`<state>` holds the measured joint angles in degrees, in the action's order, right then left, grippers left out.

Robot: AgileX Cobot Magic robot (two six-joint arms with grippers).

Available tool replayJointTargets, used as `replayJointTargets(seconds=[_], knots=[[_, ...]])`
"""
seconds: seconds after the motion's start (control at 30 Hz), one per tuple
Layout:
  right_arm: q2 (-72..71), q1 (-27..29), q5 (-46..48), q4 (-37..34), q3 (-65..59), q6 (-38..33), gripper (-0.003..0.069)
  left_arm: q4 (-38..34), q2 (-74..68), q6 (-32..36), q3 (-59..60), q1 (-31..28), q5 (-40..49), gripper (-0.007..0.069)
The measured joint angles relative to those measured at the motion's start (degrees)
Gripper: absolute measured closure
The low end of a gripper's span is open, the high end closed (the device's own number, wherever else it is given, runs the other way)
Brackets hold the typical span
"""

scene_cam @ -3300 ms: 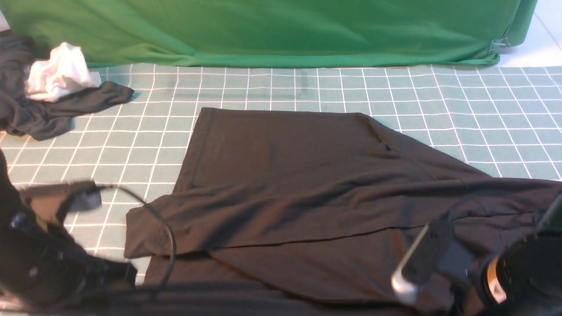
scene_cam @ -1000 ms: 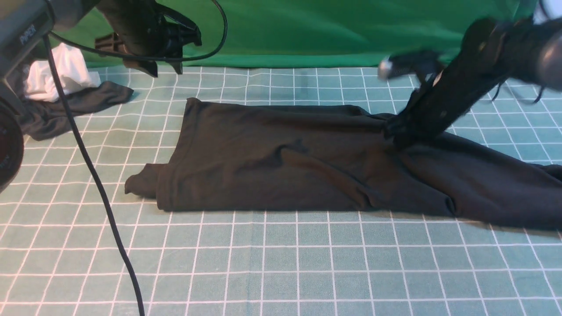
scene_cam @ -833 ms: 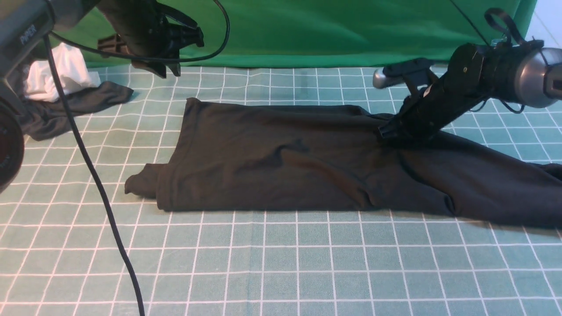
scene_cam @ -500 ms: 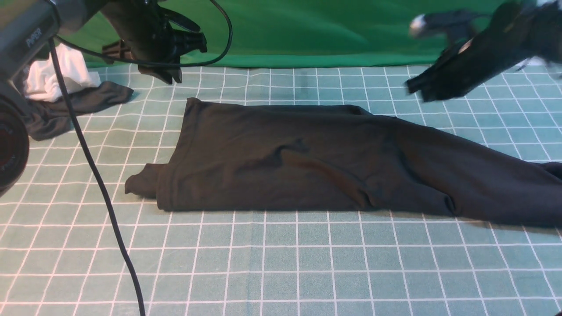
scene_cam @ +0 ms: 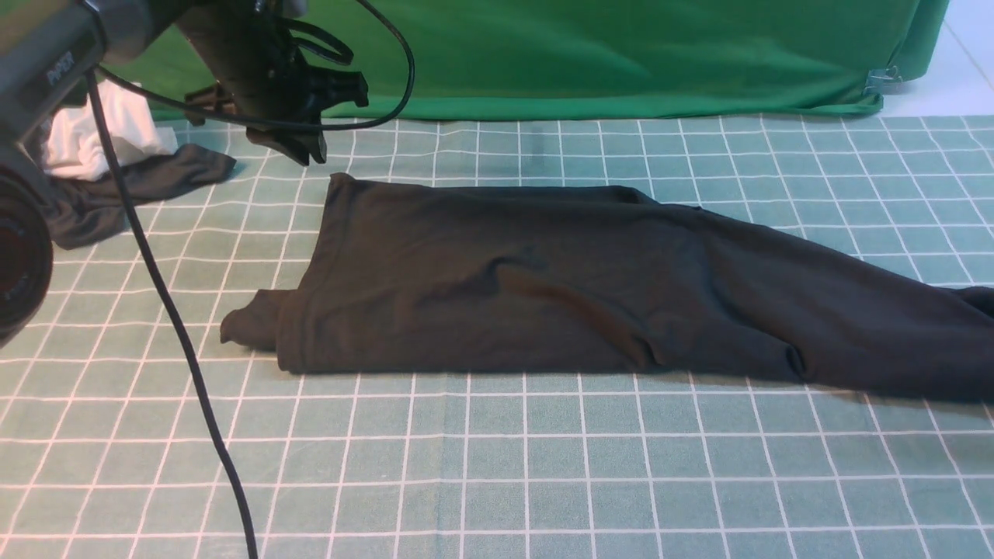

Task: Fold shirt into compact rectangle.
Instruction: 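Pull the folded dark garment lengthwise by its ends to straighten it flat on the table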

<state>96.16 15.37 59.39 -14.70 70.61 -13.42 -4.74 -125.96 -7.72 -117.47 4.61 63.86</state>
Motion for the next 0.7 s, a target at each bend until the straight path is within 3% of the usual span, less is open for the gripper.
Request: replayJointTargets(seconds=[0.13, 0.23, 0.63, 0.7], knots=[[1.27, 0.0, -8.65, -0.1, -7.6, 0.06, 0.0138, -1.39, 0.0, 0.32, 0.0, 0.0, 0.07, 0.0562], [3.05, 0.0, -12.84, -0.05, -9.44, -0.18, 0.005, -1.71, 0.0, 0.47, 0.0, 0.0, 0.07, 0.0562], [9.32, 0.0, -20.24, -0.05, -9.7, -2.21, 0.007, -2.75, -0.06, 1.15, 0.0, 0.0, 1.95, 0.0561], [9.32, 0.0, -21.8, -0.1, -9.7, -2.32, 0.0103, -2.76, -0.06, 1.38, 0.0, 0.0, 2.35, 0.0561]])
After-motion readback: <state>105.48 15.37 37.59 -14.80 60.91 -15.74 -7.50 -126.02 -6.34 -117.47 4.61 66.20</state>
